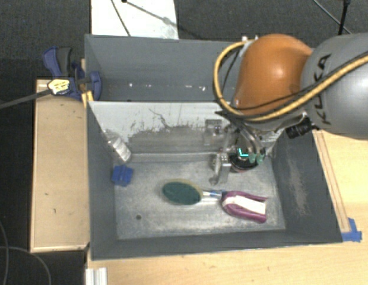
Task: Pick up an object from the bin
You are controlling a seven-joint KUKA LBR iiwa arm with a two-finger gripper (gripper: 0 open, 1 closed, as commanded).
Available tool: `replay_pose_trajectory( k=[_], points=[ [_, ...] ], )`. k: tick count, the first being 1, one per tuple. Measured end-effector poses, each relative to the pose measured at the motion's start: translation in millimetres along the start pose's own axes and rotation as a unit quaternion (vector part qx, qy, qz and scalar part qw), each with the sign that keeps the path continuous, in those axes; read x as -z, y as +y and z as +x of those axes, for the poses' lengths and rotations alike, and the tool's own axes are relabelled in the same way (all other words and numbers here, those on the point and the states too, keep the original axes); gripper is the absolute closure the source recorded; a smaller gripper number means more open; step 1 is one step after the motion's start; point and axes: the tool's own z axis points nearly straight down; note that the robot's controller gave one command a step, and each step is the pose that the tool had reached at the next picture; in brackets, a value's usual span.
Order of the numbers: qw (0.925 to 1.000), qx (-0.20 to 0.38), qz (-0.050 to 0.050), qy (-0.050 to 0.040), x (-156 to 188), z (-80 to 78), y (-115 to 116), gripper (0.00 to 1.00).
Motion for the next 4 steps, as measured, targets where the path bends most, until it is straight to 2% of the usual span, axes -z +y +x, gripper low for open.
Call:
replay_pose_trajectory(
  k=[1, 2, 3, 4],
  points=[
    [0.9942, -0.107, 0.0, 0.0008, -158, 21.8, 36, 0.0],
    [0.9921, 0.125, 0.001, -0.0051, -154, 10.7, 7, 0.0],
    [0.9924, 0.123, 0.0, -0.0044, -154, 11.2, 8, 1.0],
    [0.9935, 0.113, 0.0, -0.0084, 57, -2.0, 44, 1.0]
  ],
)
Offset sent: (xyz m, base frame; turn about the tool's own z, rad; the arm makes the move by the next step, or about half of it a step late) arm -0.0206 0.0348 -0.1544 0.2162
